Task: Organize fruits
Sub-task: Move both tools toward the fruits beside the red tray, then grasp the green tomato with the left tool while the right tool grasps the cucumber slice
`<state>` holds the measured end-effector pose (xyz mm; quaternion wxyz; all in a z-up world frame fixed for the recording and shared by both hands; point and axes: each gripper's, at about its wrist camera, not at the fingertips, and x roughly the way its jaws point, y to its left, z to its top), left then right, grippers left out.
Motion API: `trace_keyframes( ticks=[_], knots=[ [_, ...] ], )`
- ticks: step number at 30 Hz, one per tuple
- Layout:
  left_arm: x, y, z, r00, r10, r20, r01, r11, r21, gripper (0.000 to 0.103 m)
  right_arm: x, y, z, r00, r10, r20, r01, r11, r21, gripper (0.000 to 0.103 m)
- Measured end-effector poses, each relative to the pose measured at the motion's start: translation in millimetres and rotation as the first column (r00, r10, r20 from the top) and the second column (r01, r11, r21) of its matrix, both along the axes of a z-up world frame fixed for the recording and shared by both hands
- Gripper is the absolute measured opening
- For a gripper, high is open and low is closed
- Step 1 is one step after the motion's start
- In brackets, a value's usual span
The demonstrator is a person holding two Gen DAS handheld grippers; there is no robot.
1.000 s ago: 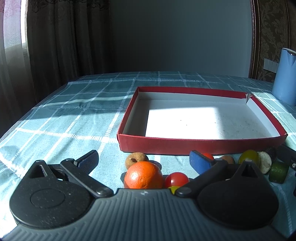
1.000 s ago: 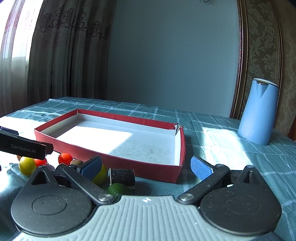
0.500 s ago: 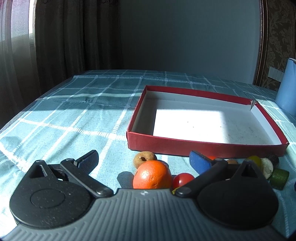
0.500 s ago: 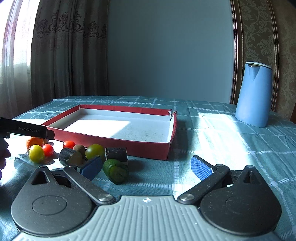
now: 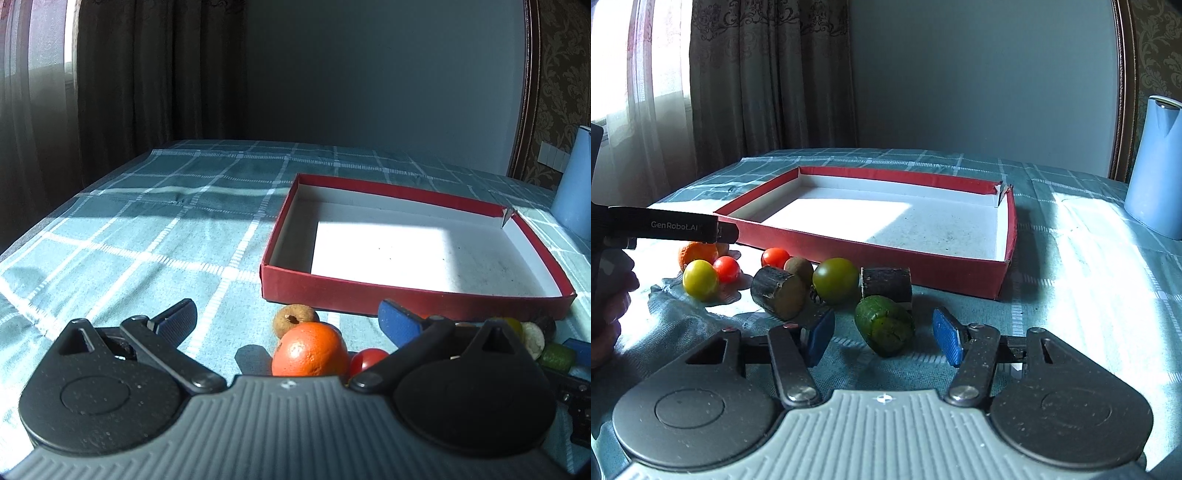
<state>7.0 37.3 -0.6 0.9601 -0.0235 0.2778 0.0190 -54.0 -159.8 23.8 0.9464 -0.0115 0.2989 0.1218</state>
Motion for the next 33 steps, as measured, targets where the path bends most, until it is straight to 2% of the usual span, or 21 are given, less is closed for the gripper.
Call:
trace_keyframes(
  ticks=[2,5,7,10,14,17,22,27,30,32,33],
  knots=[
    [-3,4,0,1.000,0.007,0.004,-0.007,1.000,0.000,0.103,8,3,-3,0.999,0.011,-0.032,-0.011,1.000,0.011,0.042],
    [-9,12,0,1.000,0.019,0.017,-0.019,1.000,0.006,0.103,9,2,-5,0.999,0.002,-0.044,-0.002,1.000,0.001,0.034],
    [-16,19,-1,1.000,0.020,0.014,-0.020,1.000,-0.006,0.103,9,-1,-6,0.999,0.006,-0.048,-0.006,1.000,0.010,0.034],
    [-32,28,0,0.999,-0.025,0.028,0.026,0.999,-0.035,0.103,11,-8,-6,0.998,0.002,-0.057,0.001,0.999,0.051,0.034],
    [-49,26,-4,0.999,-0.040,0.017,0.040,0.999,0.010,0.103,8,-11,-4,0.999,-0.012,-0.036,0.014,0.998,0.063,0.034],
    [-60,17,-6,0.996,-0.095,0.003,0.094,0.995,0.020,0.103,8,-10,-3,0.999,-0.005,-0.032,0.008,0.998,0.063,0.034],
    [-63,-3,-6,0.988,-0.153,-0.004,0.153,0.988,0.008,0.103,9,-12,-3,0.999,-0.012,-0.038,0.015,0.997,0.074,0.034],
    [-51,-14,-9,0.988,-0.148,-0.039,0.148,0.989,0.013,0.103,8,-13,-3,0.999,-0.013,-0.036,0.016,0.997,0.077,0.034],
    [-44,-12,-7,0.989,-0.141,-0.041,0.140,0.990,-0.007,0.100,8,-13,-3,0.999,-0.014,-0.038,0.017,0.997,0.081,0.034],
    [-39,-13,-9,0.986,-0.154,-0.059,0.154,0.988,-0.012,0.091,9,-13,-3,0.999,-0.015,-0.040,0.018,0.997,0.082,0.034],
    [-37,-15,-10,0.984,-0.163,-0.073,0.163,0.987,-0.013,0.080,9,-13,-3,0.999,-0.016,-0.040,0.019,0.996,0.082,0.034]
  ],
)
